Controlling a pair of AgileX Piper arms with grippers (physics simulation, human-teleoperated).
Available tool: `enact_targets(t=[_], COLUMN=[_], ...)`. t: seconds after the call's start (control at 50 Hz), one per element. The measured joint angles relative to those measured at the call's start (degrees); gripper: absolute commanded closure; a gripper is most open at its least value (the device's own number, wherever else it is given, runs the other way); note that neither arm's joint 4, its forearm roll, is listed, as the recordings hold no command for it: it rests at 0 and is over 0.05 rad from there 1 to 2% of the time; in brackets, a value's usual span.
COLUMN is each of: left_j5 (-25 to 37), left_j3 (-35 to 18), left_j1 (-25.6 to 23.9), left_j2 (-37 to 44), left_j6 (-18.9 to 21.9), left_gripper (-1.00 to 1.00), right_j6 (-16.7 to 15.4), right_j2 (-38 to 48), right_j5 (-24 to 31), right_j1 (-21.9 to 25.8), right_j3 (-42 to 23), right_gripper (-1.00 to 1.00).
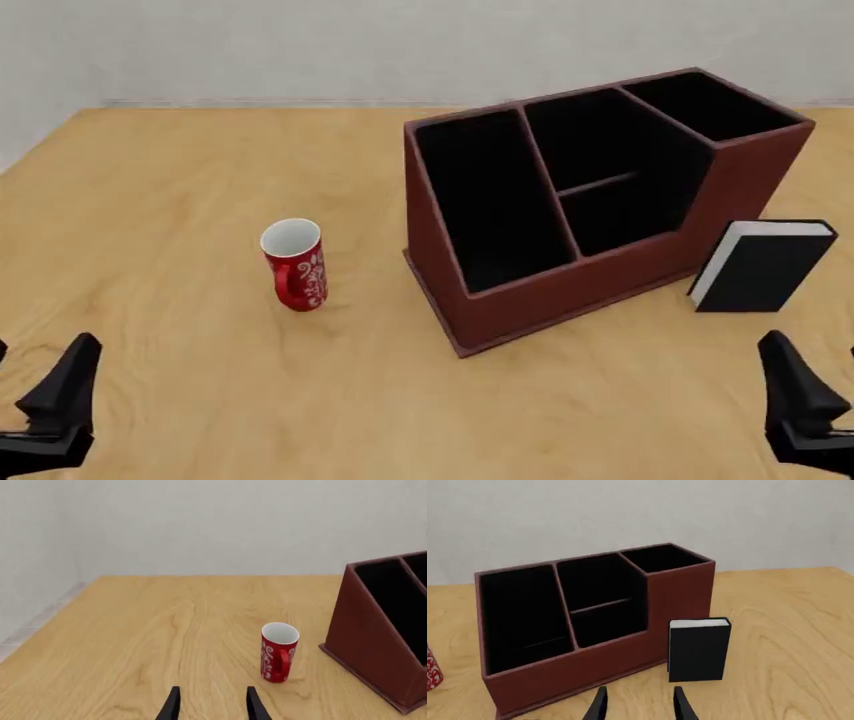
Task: Pick up the book and place it in the left compartment of the caddy.
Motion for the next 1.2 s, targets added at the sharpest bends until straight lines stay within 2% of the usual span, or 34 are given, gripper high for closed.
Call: enact_targets(t=[0.2, 0.38, 0.58, 0.76, 0.94, 1.1, 1.2], left_j5=[-1.61, -2.13, -1.93, -1.75, -1.14, -0.38, 0.40], left_j3=[1.36, 1.22, 0.39, -0.03, -0.65, -1.31, -2.03], left_j1=[-0.76, -1.24, -2.28, -3.38, -4.44, -4.98, -5.30], left_j2=[-1.81, -2.41, -2.83, -3.00, -3.05, -3.07, -3.05], left_j6=[-0.35, -0.42, -0.33, -0.32, -0.33, -0.50, -0.89], left_gripper=[-1.00, -1.00, -1.00, -1.00, -1.00, -1.00, -1.00], right_j6=[-3.36, -6.18, -12.92, -20.87, -29.62, -37.03, -43.52], right_j2=[-1.98, -2.61, -2.03, 1.79, 9.18, 16.61, 21.81], right_j5=[-1.79, -1.72, 2.64, 6.37, 8.94, 10.66, 13.78], right_j1=[1.00, 0.87, 2.14, 3.77, 4.76, 3.18, 0.49], right_j3=[1.92, 0.93, -3.62, -7.57, -10.65, -13.72, -16.98], right_gripper=[-1.00, -1.00, -1.00, -1.00, -1.00, -1.00, -1.00])
